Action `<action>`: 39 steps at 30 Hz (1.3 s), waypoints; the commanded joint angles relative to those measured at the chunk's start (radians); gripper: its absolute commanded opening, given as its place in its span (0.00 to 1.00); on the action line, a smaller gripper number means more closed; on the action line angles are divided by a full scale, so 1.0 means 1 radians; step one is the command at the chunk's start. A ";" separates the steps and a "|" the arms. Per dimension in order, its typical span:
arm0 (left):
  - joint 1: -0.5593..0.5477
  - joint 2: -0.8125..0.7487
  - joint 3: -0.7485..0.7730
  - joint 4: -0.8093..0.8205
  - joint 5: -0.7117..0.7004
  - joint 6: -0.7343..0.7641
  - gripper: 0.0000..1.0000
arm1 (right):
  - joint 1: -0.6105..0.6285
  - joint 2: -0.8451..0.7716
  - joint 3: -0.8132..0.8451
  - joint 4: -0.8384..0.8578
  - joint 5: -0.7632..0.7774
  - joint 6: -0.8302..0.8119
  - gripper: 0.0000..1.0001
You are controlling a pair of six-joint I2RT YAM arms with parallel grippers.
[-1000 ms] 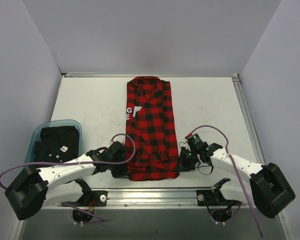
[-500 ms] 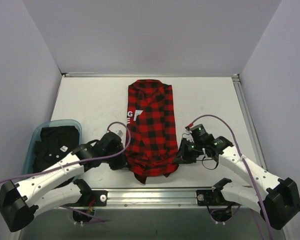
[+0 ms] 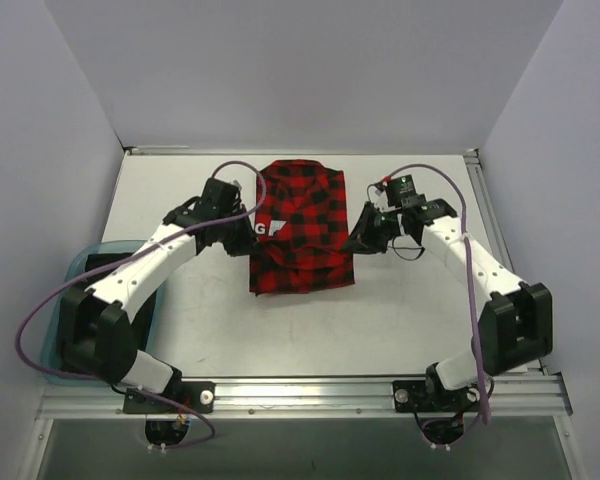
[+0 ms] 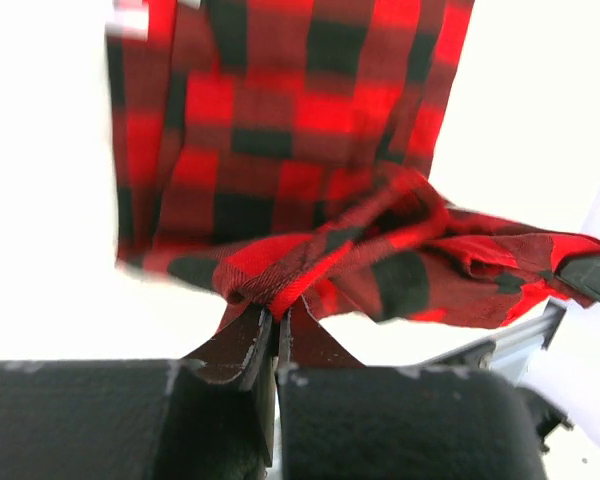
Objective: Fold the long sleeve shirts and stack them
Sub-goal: Fold the shirt
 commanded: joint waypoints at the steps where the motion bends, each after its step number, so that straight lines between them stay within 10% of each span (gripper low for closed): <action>1: 0.037 0.105 0.114 0.071 0.027 0.075 0.05 | -0.043 0.105 0.107 -0.024 -0.044 -0.049 0.00; 30: 0.125 0.555 0.260 0.329 -0.034 0.061 0.13 | -0.109 0.659 0.522 0.019 -0.064 -0.116 0.06; 39: 0.137 0.532 0.276 0.363 -0.028 0.052 0.46 | -0.115 0.637 0.543 0.027 -0.021 -0.139 0.30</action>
